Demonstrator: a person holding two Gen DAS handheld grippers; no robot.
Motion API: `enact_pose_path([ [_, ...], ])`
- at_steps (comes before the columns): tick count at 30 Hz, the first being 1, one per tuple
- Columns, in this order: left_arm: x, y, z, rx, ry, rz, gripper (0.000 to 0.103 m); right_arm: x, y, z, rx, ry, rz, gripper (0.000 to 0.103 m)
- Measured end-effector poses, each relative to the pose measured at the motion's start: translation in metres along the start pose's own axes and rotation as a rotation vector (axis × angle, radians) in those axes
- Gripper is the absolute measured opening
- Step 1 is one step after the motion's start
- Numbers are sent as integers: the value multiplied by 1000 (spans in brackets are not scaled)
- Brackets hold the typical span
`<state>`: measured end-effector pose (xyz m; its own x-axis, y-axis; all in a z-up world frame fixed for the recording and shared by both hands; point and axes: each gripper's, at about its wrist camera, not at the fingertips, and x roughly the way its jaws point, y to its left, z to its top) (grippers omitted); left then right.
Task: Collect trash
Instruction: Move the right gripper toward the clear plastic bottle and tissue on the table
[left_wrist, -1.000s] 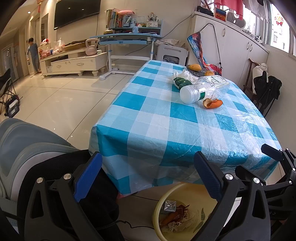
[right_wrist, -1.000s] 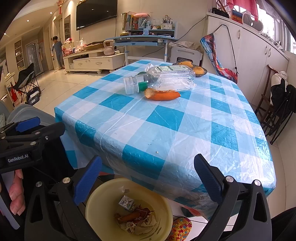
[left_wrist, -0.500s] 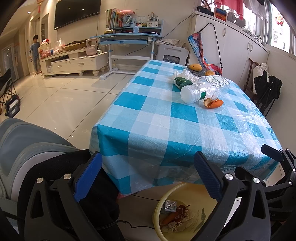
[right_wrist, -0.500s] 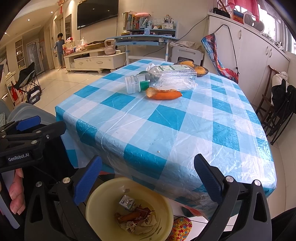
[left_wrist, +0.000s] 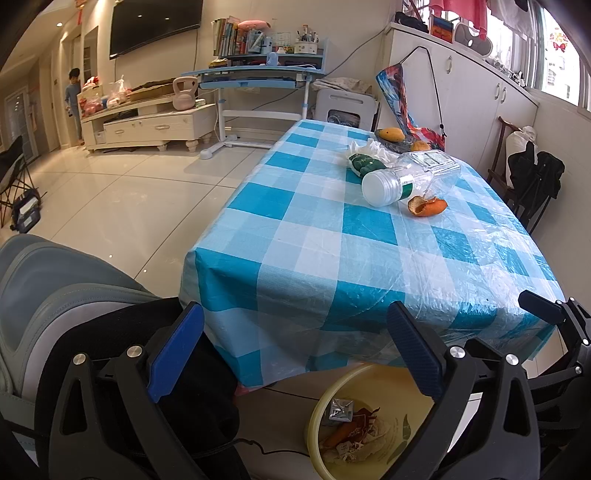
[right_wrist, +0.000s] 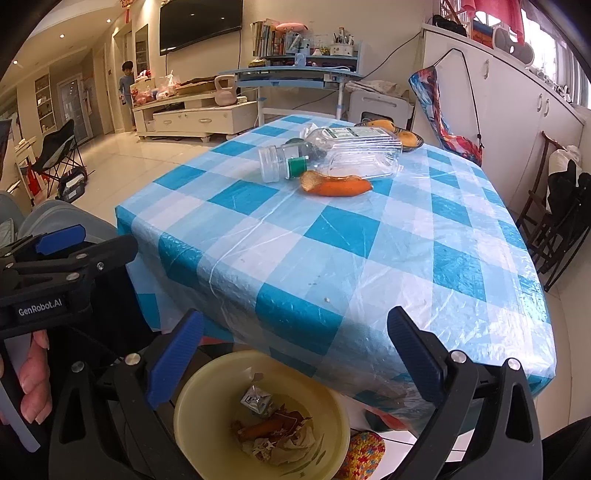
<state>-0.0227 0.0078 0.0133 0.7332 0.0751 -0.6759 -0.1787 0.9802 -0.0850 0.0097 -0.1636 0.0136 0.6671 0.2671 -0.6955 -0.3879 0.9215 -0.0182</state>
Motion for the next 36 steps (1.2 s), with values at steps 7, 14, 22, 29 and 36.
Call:
enact_pose_path([
  [7, -1, 12, -1, -33, -4, 7, 95, 12, -26, 28, 17, 30, 22, 95],
  [14, 3, 10, -3, -17, 3, 30, 95, 57, -72, 65, 23, 152, -26, 95],
  [22, 7, 6, -1, -3, 7, 55, 95, 103, -112, 91, 23, 215, 38, 95],
  [29, 13, 5, 0, -3, 21, 70, 95, 134, -121, 113, -153, 221, 162, 96],
  [36, 16, 6, 1, -7, 30, 71, 95, 152, -129, 130, -177, 211, 183, 96],
])
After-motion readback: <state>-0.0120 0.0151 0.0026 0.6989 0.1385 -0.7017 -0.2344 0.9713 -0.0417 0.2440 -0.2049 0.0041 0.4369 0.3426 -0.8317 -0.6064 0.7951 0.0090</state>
